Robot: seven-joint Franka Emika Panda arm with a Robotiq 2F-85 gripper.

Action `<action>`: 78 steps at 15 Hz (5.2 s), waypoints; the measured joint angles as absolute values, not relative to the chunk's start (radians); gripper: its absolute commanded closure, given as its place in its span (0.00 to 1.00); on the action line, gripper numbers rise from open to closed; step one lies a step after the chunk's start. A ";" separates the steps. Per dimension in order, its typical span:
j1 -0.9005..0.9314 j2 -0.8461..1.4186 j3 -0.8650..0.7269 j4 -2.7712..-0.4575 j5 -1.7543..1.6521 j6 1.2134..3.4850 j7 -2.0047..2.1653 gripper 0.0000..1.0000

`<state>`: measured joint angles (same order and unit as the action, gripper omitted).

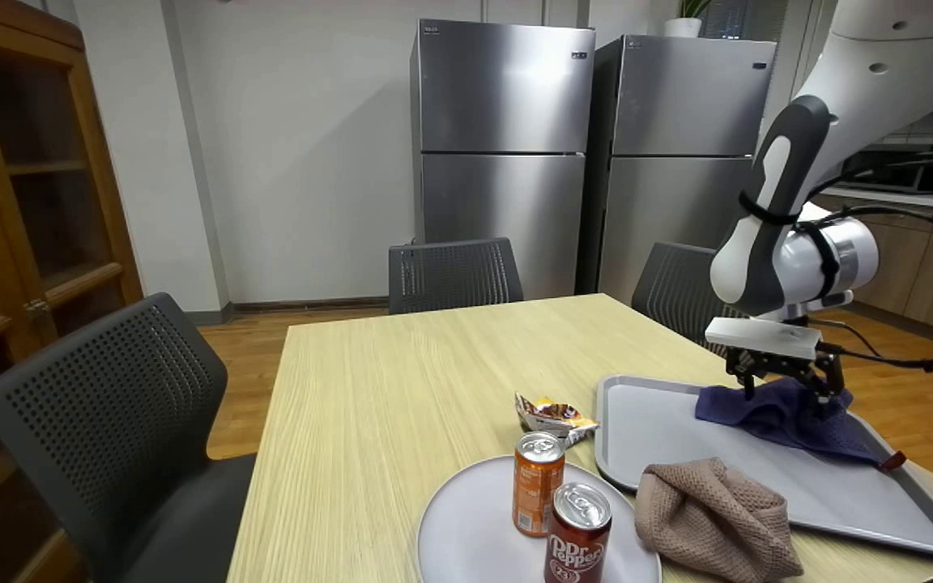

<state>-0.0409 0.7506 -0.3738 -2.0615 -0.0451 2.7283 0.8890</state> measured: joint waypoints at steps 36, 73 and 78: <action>-0.040 0.766 -0.380 -2.052 -0.044 2.728 0.830 1.00; -0.037 0.656 -0.361 -1.906 0.012 2.683 0.754 0.97; -0.038 0.666 -0.332 -1.858 0.039 2.659 0.754 0.97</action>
<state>-0.0375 0.6661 -0.3324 -1.8579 0.0392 2.6587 0.7544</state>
